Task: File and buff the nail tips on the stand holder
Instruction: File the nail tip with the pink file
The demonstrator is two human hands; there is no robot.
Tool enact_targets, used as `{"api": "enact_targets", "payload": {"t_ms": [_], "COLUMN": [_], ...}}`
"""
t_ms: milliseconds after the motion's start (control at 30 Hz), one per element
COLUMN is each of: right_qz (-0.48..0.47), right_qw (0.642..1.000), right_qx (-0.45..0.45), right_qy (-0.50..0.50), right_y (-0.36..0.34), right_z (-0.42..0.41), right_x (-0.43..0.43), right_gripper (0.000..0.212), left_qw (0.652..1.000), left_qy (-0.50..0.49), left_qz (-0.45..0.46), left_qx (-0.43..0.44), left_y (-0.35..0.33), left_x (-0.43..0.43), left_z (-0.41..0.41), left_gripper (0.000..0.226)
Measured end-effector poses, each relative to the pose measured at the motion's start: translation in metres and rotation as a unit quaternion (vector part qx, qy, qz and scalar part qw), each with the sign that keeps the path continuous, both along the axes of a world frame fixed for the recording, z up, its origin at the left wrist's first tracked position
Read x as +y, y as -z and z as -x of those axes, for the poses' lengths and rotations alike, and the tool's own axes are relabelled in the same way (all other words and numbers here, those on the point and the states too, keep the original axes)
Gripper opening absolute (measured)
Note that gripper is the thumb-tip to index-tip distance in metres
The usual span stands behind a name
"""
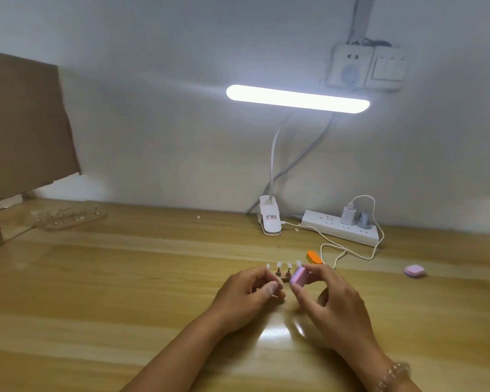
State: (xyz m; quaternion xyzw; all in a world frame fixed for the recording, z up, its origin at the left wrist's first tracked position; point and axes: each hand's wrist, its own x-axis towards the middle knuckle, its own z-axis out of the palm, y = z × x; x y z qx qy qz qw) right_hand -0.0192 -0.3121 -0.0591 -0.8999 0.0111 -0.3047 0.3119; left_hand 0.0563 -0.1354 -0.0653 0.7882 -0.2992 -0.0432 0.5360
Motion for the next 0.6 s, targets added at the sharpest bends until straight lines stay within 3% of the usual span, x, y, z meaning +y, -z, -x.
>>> {"api": "enact_targets", "payload": {"t_ms": [100,233,333,500,600], "right_qz": [0.049,0.015,0.036,-0.037,-0.012], "right_qw": [0.997,0.999,0.996,0.999,1.000], "right_qx": [0.019,0.022,0.028,0.006,0.002], "right_qy": [-0.054,-0.028,-0.072,0.011,-0.024], "right_y": [0.002,0.001,0.002,0.001,0.002], "right_z": [0.003,-0.001,0.004,-0.005,0.000], "right_x": [0.008,0.003,0.007,-0.005,0.000], "right_gripper": [0.032,0.028,0.032,0.023,0.029], "left_qw": [0.998,0.996,0.995,0.997,0.997], "left_qy": [-0.006,-0.003,-0.011,-0.016,-0.011], "left_qz": [-0.043,-0.059,-0.066,-0.055,-0.052], "left_qx": [-0.047,-0.063,-0.070,-0.058,-0.047], "left_y": [0.000,0.000,0.000,-0.002,-0.003], "left_x": [0.000,0.000,0.001,0.001,0.001], "left_z": [-0.001,0.000,0.000,0.002,0.003], "left_gripper": [0.013,0.017,0.015,0.017,0.016]}}
